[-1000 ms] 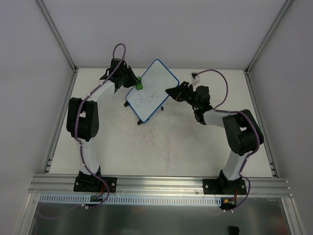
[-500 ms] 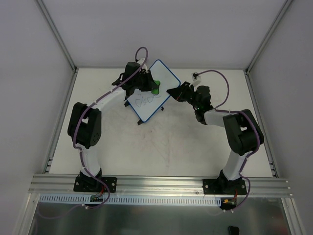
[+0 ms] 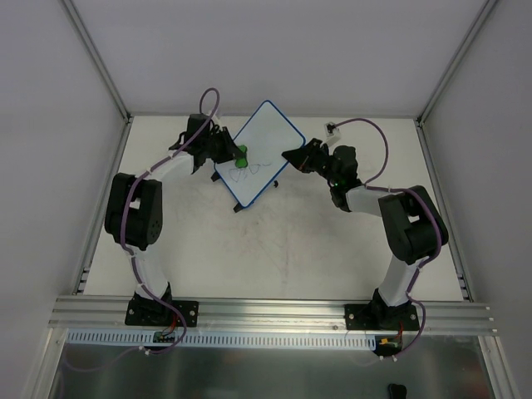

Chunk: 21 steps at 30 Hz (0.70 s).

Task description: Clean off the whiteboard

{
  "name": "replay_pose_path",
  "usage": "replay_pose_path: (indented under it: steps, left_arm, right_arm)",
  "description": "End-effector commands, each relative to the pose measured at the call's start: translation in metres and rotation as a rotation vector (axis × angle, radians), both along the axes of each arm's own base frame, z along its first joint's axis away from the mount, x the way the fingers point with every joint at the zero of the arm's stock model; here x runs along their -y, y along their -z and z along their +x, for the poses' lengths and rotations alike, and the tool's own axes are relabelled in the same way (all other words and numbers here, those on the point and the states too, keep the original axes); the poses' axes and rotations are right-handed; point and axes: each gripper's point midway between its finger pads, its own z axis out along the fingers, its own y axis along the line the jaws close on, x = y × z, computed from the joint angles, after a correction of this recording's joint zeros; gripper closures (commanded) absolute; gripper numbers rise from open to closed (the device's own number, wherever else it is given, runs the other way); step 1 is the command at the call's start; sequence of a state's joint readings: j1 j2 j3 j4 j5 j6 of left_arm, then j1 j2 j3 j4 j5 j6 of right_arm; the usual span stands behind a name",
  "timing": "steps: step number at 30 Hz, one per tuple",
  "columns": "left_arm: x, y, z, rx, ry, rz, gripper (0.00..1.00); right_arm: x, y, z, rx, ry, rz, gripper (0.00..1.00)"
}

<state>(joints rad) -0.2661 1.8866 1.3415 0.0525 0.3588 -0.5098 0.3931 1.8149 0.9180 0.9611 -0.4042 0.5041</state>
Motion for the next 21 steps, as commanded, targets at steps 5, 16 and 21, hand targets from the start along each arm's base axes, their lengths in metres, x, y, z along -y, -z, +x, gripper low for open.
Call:
replay_pose_path:
  steps: [5,16,21]
  left_arm:
    - [-0.039,0.037,-0.002,-0.101,-0.086,0.06,1.0]
    - [0.018,0.029,-0.027,-0.003,0.159,0.117,1.0]
    - [0.053,0.005,-0.046,0.142,0.307,0.159,1.0]
  right_arm:
    - [-0.012,-0.034,-0.008,0.182,-0.06,-0.002,1.0]
    - [-0.013,-0.033,-0.008,0.181,-0.065,-0.001,1.0]
    - [-0.012,-0.033,-0.008,0.18,-0.063,-0.003,1.0]
